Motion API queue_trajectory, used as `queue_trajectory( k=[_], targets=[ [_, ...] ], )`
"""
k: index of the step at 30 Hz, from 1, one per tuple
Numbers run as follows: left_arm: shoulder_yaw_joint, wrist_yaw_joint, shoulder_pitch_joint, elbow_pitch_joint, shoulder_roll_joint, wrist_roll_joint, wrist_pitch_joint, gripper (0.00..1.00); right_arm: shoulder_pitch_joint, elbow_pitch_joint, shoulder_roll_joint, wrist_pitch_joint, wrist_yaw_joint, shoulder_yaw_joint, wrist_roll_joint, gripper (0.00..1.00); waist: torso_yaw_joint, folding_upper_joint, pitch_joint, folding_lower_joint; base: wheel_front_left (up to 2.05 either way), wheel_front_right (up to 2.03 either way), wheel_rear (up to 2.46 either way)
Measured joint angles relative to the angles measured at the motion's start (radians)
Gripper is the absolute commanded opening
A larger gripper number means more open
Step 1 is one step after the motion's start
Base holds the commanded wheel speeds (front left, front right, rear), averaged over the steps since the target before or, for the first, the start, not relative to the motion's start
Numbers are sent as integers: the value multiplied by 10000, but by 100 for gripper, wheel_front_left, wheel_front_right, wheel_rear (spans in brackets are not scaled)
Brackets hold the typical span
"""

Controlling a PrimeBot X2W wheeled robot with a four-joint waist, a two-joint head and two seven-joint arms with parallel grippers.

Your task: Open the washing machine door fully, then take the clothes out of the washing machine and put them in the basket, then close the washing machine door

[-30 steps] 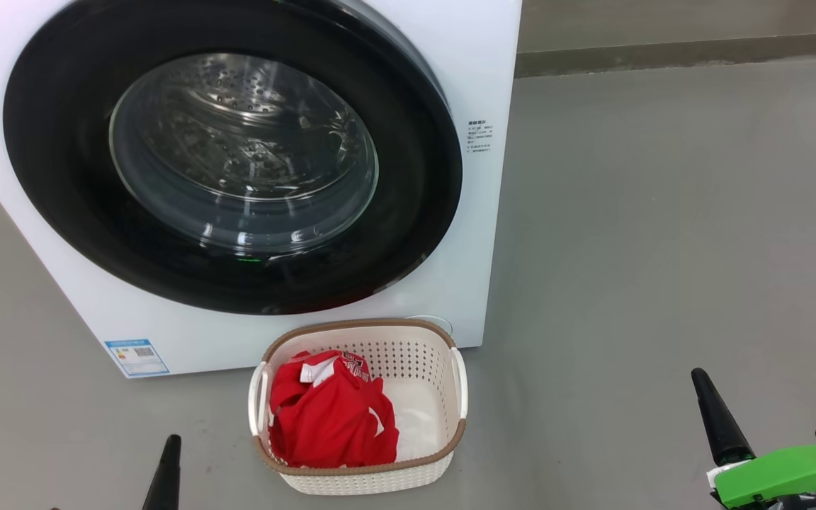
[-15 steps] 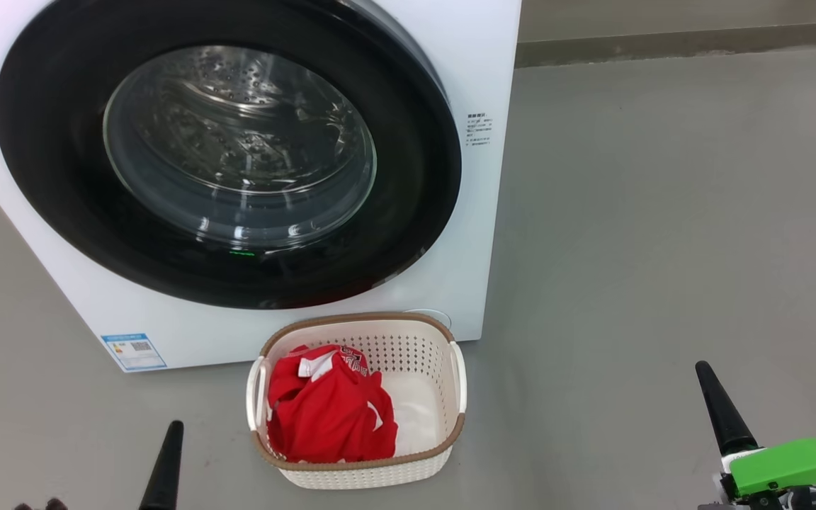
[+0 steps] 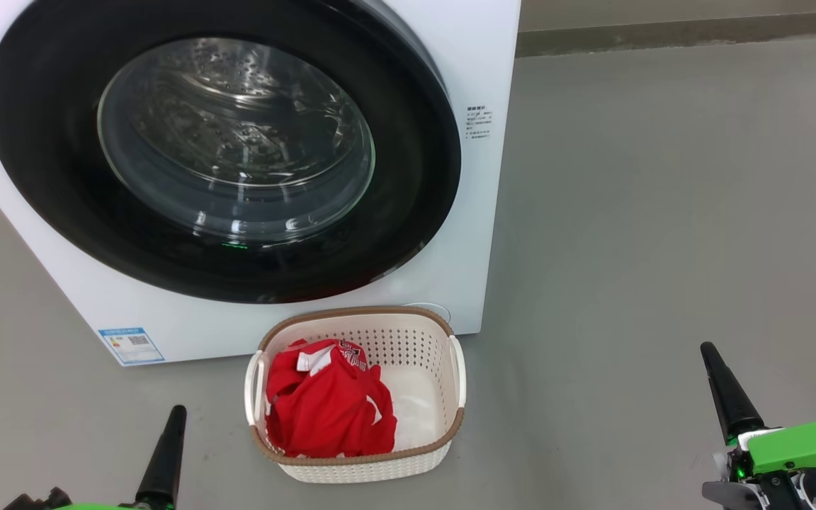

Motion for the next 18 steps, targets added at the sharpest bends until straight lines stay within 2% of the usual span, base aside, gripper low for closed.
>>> queue_trajectory(
  k=[14, 18],
  targets=[
    [-2, 0, -280, 54, 4, -1546, 397, 0, -191, 100, 75, 424, -2, -157, 1369, 0, -19, 0, 150, 0, 0, 0, 0],
    [-2, -2, -353, 58, 4, -1653, 437, 0, -339, 109, 107, 433, -2, -196, 1582, 0, -21, 0, 159, 0, 0, 0, 0]
  ],
)
